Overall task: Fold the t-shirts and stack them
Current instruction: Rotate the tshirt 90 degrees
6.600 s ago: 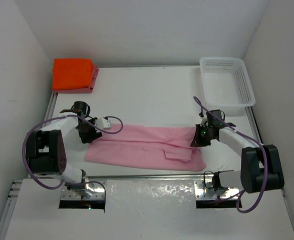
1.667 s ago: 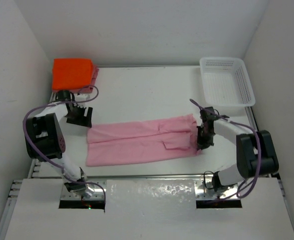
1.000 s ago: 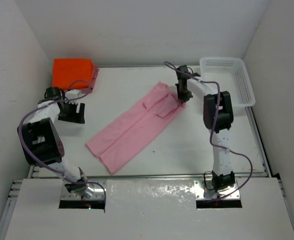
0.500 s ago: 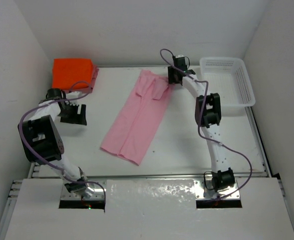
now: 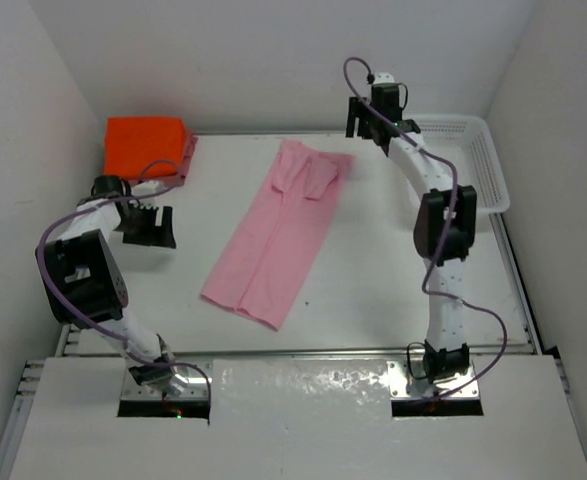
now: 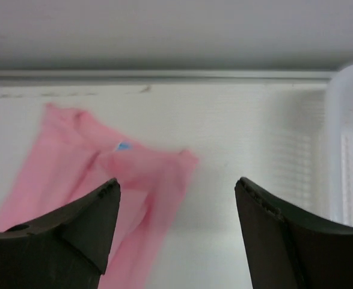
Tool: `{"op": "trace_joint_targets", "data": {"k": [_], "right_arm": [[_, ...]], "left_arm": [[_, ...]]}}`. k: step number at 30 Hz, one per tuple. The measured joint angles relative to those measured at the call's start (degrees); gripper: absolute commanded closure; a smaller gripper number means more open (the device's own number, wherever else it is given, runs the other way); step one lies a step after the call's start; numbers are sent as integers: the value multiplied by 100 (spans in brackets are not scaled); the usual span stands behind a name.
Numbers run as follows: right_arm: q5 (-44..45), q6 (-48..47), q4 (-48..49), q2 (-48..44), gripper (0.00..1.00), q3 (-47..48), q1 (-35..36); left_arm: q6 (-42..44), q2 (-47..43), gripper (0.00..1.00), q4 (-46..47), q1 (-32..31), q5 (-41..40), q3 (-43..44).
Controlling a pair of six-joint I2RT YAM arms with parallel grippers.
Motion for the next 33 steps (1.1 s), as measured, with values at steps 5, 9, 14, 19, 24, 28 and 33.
{"op": "trace_joint_targets", "data": {"k": [5,9,14,19,24,28,33], "right_arm": [[-326,1311,564,-3622,41,-3644,439],[-573,2719,1102,-5967,46,-6935,1471],[-667,4415,1370,-5858,46,-9211,3375],[-308,5486,1784,-5705,46,-9595,4205],[-63,6293,2745,-4972,46,-9495,4780],[-59,6859,3536,-4376,50,-9300,4957],[-66,7263,3952,-3960,76,-9206,4990]], "left_arm": [[-7,-389,26,94,-22,181,-195],[20,-890,26,155,-155,258,-549],[15,-1475,26,245,-422,382,-1036],[13,-1714,26,293,-463,428,-1134],[13,-1943,26,308,-463,446,-1147],[20,-2243,26,308,-463,446,-1279],[44,-2391,26,284,-463,448,-1322]]}}
